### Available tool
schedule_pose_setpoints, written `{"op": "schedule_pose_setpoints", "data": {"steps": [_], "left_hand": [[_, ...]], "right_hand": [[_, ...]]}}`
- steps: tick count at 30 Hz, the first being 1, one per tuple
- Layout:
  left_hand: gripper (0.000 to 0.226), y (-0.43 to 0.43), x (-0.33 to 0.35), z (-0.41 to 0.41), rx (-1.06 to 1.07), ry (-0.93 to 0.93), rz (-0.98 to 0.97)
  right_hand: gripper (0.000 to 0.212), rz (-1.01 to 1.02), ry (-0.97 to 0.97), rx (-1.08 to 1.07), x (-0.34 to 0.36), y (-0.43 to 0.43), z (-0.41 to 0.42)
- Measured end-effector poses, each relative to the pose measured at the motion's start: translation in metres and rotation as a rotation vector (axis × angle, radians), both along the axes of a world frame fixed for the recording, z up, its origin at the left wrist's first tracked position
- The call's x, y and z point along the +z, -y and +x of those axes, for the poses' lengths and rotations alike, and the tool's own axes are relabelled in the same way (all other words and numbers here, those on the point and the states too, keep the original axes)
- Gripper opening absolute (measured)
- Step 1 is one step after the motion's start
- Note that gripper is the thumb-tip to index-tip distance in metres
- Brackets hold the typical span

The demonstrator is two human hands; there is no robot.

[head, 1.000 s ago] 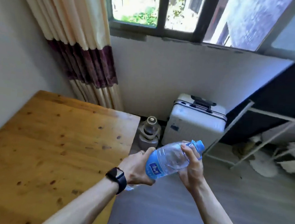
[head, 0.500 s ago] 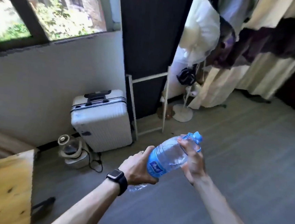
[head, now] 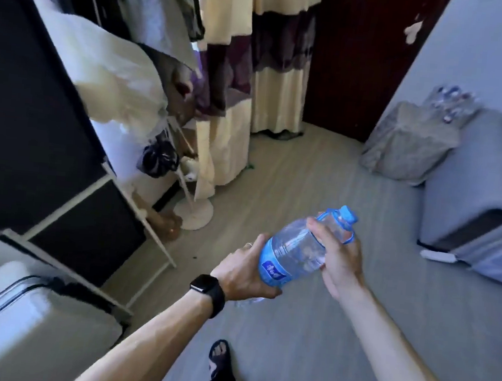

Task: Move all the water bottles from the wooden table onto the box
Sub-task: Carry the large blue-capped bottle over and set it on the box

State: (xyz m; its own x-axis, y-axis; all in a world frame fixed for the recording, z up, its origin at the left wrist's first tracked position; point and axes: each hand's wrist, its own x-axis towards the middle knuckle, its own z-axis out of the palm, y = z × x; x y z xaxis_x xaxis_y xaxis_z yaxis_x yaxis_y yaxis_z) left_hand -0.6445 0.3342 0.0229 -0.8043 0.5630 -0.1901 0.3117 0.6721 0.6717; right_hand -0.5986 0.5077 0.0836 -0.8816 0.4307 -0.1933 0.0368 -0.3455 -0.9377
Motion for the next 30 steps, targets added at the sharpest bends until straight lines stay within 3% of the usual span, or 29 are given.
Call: {"op": "schedule_pose_setpoints", "data": {"steps": [11, 15, 21, 26, 30], "left_hand": [[0.083, -0.153, 0.032, -0.164, -0.359, -0.006, 0.026], [0.082, -0.224, 0.033, -0.211, -0.426, -0.019, 0.0], [0.076, -0.343, 0.034, -0.287, -0.438, -0.001, -0.046], [0.075, -0.436, 0.047, -0.345, -0.401, 0.023, -0.029], [0.076, -0.499, 0.05, -0.393, -0.408, 0.035, 0.001]], "right_hand": [[0.009, 0.065, -0.068, -0.374, 0.022, -0.123, -0.103], [0.034, 0.058, -0.078, -0.444, 0.016, -0.189, -0.145], [0.023, 0.031, -0.043, -0.463, 0.006, -0.306, -0.22], [0.045, 0.055, 0.005, -0.438, 0.02, -0.402, -0.283], [0.051, 0.067, 0.005, -0.427, 0.023, -0.467, -0.332]]}}
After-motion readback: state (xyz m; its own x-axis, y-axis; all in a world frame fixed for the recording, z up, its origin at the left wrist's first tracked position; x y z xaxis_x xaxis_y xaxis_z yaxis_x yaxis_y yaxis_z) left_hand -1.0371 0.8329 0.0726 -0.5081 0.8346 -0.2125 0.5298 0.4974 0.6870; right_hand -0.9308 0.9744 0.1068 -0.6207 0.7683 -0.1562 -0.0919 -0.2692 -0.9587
